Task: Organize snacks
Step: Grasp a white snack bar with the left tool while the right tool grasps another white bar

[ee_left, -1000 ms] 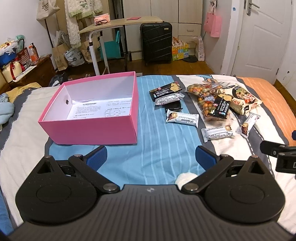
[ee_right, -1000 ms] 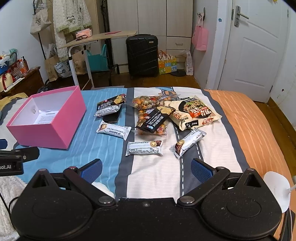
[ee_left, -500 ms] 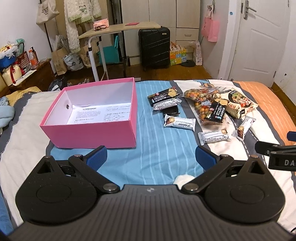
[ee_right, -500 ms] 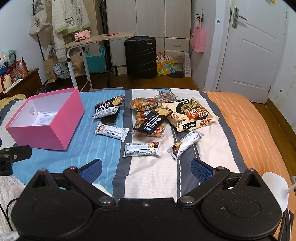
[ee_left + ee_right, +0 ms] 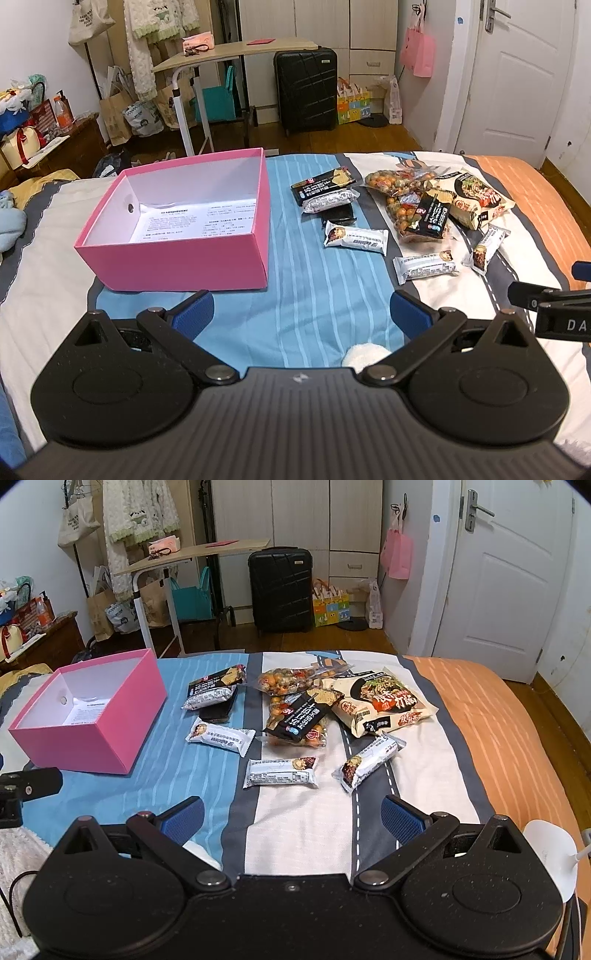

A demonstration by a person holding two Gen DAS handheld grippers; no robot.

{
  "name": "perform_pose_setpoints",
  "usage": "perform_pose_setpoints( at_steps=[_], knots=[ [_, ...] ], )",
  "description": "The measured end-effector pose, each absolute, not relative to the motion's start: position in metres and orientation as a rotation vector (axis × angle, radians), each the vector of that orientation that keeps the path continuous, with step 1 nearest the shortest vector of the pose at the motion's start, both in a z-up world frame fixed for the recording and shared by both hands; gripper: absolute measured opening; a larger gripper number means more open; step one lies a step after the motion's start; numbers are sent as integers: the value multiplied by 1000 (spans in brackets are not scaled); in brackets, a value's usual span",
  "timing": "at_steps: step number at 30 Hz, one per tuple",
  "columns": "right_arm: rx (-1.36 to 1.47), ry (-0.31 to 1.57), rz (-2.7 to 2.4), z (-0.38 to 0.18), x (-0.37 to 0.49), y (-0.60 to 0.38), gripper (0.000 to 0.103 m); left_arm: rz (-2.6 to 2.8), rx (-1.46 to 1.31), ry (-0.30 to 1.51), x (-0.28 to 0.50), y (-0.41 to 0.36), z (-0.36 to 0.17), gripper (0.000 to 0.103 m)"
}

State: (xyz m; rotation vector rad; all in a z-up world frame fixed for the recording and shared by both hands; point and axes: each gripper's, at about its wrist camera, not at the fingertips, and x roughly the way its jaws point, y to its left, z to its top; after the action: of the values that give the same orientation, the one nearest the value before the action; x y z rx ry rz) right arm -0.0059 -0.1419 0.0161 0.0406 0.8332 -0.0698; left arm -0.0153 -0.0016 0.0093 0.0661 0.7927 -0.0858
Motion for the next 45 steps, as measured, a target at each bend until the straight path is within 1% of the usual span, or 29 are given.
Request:
perform_pose_setpoints(
  at_steps=[4,11,16,19,21,22,23,24,27,29,31,32,33,36,37,38,39,40,43,45],
  knots=[
    [5,826,-67,15,-7,-142,103,-86,66,800,-15,-3,9,103],
    [-31,694,-49,24,-7,-165,103,-155,-23,807,3,-9,14,103],
    [-33,633,-83,-7,17,-203,103,-182,-40,823,42,-35,0,103],
    [71,659,-46,-34,40,-233,103,-188,-77,882,74,-54,-23,103],
    [117,686,-46,-51,56,-245,103,-237,-99,955,97,-69,-44,101],
    [141,699,-32,-60,61,-249,101,-263,-106,990,106,-76,-53,100],
    [178,708,-21,-68,67,-255,94,-276,-119,1036,117,-84,-66,100],
    [216,719,-22,-77,73,-260,92,-282,-137,1064,125,-89,-75,100],
    [298,761,-45,-100,87,-269,91,-312,-186,1084,146,-103,-102,98],
    [327,774,-50,-111,94,-273,85,-345,-192,1102,157,-108,-119,91],
    [361,789,-46,-120,101,-274,82,-384,-195,1112,165,-111,-132,88],
    [375,793,-42,-124,104,-275,80,-401,-193,1107,170,-113,-139,85],
    [383,798,-39,-127,107,-274,78,-411,-195,1102,171,-112,-143,84],
    [363,796,-33,-131,112,-267,69,-459,-152,1066,175,-113,-149,81],
    [343,792,-39,-132,113,-264,65,-467,-126,1052,175,-114,-150,76],
    [320,789,-52,-133,114,-263,61,-470,-84,1027,172,-116,-150,69],
    [292,790,-71,-134,116,-260,58,-477,-42,1008,170,-118,-150,66],
    [268,789,-87,-134,117,-259,53,-487,-13,990,166,-119,-150,66],
    [239,775,-99,-133,116,-256,46,-528,0,963,159,-120,-156,64],
    [243,774,-87,-130,114,-256,43,-552,29,944,156,-124,-158,64]
  ],
)
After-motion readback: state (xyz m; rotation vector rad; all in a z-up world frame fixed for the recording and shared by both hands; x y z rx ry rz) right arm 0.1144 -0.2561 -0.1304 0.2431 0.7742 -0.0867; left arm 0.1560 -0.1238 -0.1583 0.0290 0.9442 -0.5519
